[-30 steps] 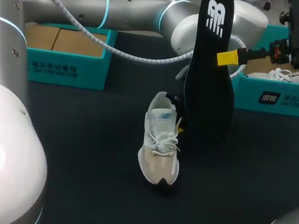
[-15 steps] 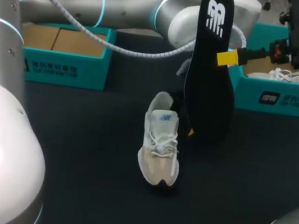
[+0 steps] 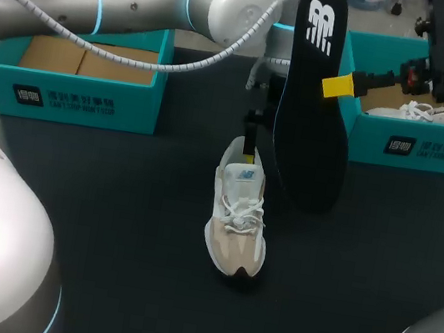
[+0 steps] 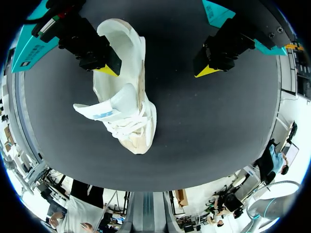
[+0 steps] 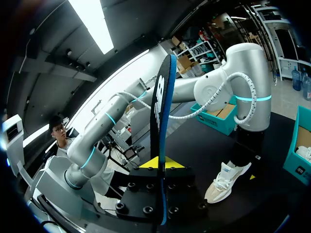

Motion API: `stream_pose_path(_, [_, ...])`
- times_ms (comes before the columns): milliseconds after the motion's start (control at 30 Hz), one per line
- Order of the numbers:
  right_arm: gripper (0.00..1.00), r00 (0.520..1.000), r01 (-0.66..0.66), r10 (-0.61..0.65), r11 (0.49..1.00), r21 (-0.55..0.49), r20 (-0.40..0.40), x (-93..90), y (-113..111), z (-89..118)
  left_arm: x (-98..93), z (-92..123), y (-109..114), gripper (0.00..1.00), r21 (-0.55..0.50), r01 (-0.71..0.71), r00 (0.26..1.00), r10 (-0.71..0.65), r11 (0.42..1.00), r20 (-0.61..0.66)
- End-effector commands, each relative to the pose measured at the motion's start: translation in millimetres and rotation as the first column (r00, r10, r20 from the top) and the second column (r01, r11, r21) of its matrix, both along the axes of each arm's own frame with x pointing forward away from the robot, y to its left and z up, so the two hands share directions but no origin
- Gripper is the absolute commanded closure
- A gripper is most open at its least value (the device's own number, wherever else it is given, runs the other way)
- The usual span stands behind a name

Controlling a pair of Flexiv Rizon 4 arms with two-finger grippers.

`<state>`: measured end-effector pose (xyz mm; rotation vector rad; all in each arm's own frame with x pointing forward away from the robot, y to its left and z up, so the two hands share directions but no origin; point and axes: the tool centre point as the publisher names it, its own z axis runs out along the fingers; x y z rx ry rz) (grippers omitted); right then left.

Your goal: Take the shoe out of the shoebox, open the shoe tongue, remove and reinsert the insole, then place the shoe into the shoebox

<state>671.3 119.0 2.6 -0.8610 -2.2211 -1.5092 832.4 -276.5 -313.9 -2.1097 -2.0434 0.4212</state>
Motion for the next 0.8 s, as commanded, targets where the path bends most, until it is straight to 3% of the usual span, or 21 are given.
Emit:
stream_pose_path(33, [1.0, 1.0, -0.001, 0.001, 1.0, -0.003, -0.002, 1.6, 1, 0, -4.0, 16, 9, 0.0, -0.146, -0.02, 1.0, 0.022, 0.989, 0.017])
stream_pose_path(467, [1.0, 1.0, -0.001, 0.001, 1.0, -0.003, -0.002, 1.6, 1, 0, 12.6, 52, 4, 0.0, -0.262, -0.041, 0.998, 0.05, 0.964, 0.031])
stream_pose_path(700, [1.0, 1.0, -0.001, 0.001, 1.0, -0.003, -0.002, 1.6, 1, 0, 17.9, 83, 1, 0.0, -0.323, -0.051, 0.996, 0.071, 0.945, 0.051])
stream_pose_path(800, [1.0, 1.0, -0.001, 0.001, 1.0, -0.003, -0.002, 1.6, 1, 0, 17.9, 83, 1, 0.0, -0.323, -0.051, 0.996, 0.071, 0.945, 0.051])
